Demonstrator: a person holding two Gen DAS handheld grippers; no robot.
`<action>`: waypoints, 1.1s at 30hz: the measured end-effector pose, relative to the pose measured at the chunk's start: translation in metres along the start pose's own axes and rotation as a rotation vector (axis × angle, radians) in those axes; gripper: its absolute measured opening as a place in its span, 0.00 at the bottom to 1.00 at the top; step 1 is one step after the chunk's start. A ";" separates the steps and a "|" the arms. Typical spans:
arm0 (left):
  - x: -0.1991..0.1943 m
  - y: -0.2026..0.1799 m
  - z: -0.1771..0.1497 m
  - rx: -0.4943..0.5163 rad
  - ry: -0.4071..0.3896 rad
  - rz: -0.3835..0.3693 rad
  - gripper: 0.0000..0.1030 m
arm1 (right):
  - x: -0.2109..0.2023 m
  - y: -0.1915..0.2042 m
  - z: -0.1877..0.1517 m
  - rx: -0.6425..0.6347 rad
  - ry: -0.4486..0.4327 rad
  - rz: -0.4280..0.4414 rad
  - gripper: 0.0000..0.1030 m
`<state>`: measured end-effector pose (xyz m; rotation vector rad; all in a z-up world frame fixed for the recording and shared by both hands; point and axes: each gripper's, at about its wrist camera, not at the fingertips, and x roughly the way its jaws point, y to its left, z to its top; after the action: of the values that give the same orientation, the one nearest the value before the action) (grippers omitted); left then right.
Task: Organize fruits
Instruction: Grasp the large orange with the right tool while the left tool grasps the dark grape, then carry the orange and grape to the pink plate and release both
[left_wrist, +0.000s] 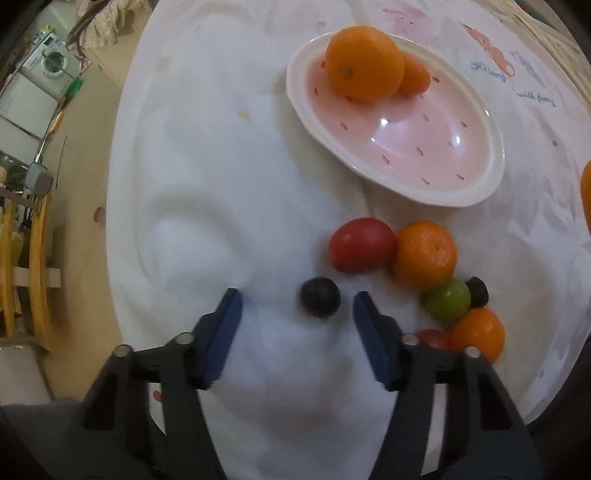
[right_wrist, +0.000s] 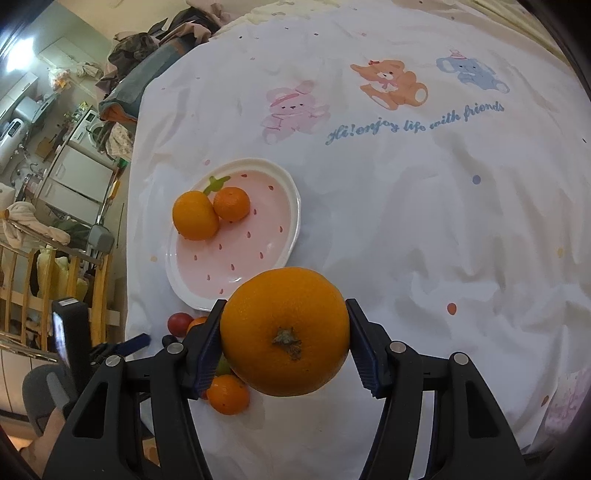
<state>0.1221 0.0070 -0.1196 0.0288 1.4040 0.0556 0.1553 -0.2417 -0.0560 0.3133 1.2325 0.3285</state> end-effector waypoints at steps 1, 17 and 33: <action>-0.001 -0.001 0.002 0.006 -0.010 -0.003 0.47 | 0.000 0.000 0.000 -0.002 0.000 -0.001 0.62; -0.018 -0.010 -0.002 0.039 -0.073 -0.029 0.18 | 0.001 -0.003 -0.001 0.005 0.002 -0.034 0.62; -0.103 -0.014 0.030 0.069 -0.325 -0.061 0.18 | -0.038 0.000 0.010 0.009 -0.122 -0.004 0.62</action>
<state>0.1349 -0.0127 -0.0144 0.0496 1.0807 -0.0471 0.1538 -0.2581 -0.0199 0.3341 1.1151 0.2959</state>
